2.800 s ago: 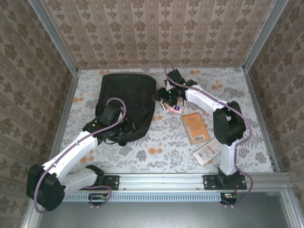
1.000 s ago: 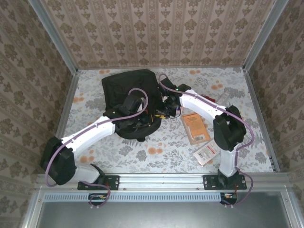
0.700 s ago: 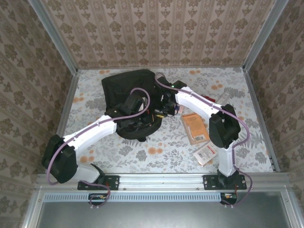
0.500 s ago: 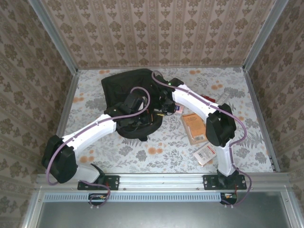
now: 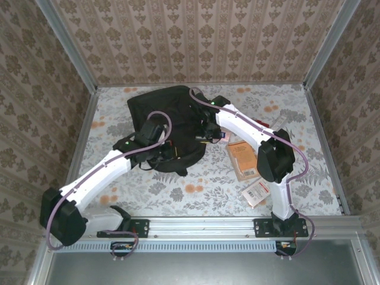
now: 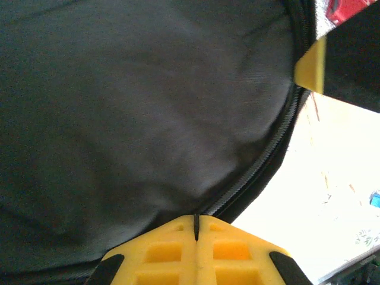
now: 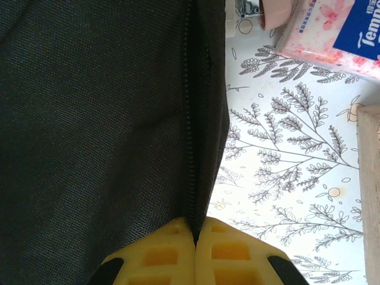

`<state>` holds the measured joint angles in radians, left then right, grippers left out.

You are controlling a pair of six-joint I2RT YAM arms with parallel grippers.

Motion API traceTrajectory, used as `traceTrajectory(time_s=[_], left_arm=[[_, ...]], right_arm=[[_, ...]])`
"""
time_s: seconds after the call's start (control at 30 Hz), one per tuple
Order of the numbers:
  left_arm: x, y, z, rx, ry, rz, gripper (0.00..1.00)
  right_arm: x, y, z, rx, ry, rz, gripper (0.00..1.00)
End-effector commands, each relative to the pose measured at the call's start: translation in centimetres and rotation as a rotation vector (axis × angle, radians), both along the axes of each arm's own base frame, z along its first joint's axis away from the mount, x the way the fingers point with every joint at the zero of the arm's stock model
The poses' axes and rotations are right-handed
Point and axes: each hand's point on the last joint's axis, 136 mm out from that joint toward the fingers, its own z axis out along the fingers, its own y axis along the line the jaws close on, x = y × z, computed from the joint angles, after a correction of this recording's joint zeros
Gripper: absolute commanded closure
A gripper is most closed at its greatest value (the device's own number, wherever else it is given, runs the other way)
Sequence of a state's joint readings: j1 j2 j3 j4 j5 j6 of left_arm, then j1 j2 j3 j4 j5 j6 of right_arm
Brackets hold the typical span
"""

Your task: Pack the student bag

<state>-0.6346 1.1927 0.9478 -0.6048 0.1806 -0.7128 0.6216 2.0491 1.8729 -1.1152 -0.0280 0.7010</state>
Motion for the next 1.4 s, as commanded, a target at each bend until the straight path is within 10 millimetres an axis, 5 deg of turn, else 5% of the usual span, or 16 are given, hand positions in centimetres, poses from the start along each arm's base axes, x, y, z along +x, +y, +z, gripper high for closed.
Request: traceTrajectory(time_s=[0.0,0.27,0.4,0.43,0.6,0.7,0.93,1.13,1.37], left_arm=[[-1.2,2.9,-0.1,0.025,0.025,0.035,1.0],[-1.7,8.5,-1.3,0.108,0.062,0.147,1.0],[-1.6,9.5,-1.7,0.167,0.052,0.144,1.0],[-1.6,9.2,-1.8,0.155,0.053,0.132,1.0],[-1.2,5.4,-0.9,0.029,0.037,0.062,1.0],[-1.3,3.3,0.0,-0.045,0.039,0.031,1.0],[-0.6,-0.5,1.6,-0.152,0.047,-0.009,1.0],[-0.4,-3.5,1.4,-0.186,0.06,-0.051,1.0],[-0.4,-5.2,2.1,-0.247,0.05,-0.066,1.0]], right_arm=[[0.8,-2.9,-0.2,-0.124,-0.022,-0.001,1.0],[1.6,-4.0,-0.1,-0.152,-0.055,0.0,1.0],[2.6,-4.7,0.8,-0.14,-0.091,-0.017,1.0],[2.7,-4.4,1.1,-0.124,-0.101,-0.01,0.99],[2.2,-1.6,2.9,0.039,-0.115,0.013,0.55],[1.4,-1.3,4.0,0.106,-0.118,-0.038,0.45],[-3.0,1.8,5.8,0.381,-0.039,-0.208,0.39],[-6.3,2.6,2.8,0.416,0.101,-0.358,0.42],[-6.8,3.7,1.1,0.427,0.137,-0.399,0.44]])
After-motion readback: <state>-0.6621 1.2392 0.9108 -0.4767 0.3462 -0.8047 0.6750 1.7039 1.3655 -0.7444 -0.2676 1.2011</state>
